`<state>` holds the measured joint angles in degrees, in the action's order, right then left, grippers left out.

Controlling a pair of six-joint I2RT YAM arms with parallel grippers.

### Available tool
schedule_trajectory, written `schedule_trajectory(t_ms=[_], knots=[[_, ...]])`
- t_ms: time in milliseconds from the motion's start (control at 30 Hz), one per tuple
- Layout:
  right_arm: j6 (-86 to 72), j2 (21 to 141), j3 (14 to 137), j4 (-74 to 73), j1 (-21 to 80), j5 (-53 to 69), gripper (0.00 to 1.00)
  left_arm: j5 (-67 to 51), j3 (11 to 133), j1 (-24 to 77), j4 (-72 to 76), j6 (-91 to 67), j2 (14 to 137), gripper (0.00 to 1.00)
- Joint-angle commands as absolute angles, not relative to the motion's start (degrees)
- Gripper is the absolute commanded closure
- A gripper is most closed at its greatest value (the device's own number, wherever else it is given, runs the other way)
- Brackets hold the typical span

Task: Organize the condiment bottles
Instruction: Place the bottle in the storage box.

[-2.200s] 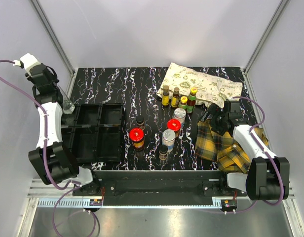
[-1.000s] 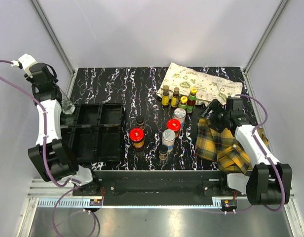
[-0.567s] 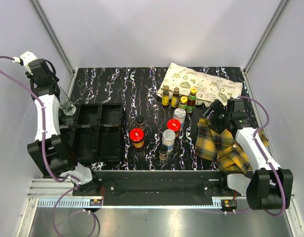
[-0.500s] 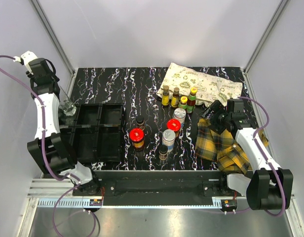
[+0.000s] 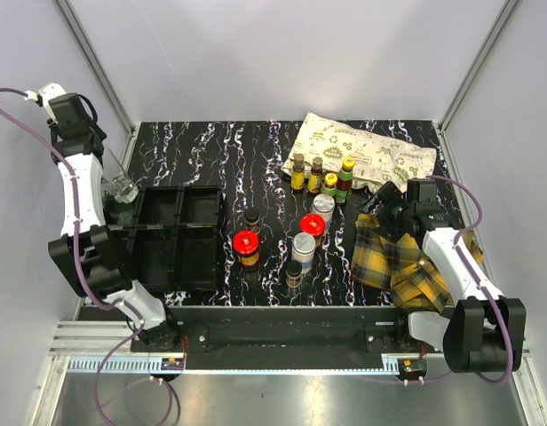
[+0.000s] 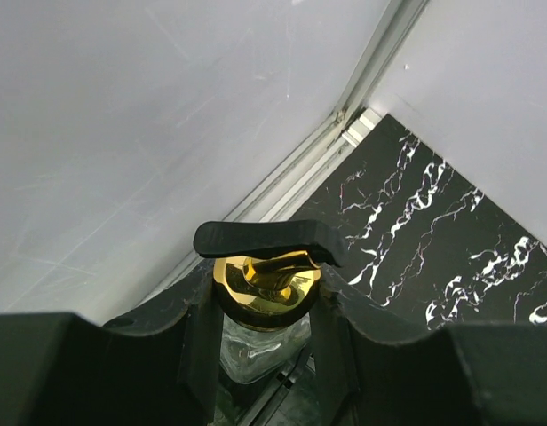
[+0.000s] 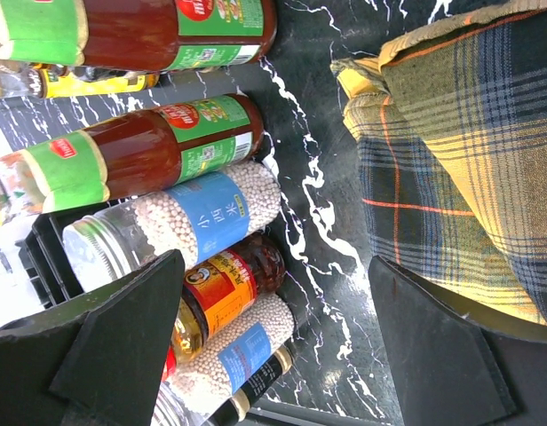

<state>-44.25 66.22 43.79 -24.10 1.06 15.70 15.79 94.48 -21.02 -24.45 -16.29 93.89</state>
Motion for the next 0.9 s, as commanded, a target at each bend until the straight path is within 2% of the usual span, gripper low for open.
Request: schedule_trajectory(t_ms=[0,867], knots=[[-44.2,67.1,43.9,-23.2,1.0,15.8,0.06,12.9,98.9,-21.4,-21.4,-15.2,95.0,1.0],[-45.2,69.7,43.3,-20.5,0.9,17.0,0.06,12.0,89.3,-21.4,-21.8,-14.1,96.1,1.0]])
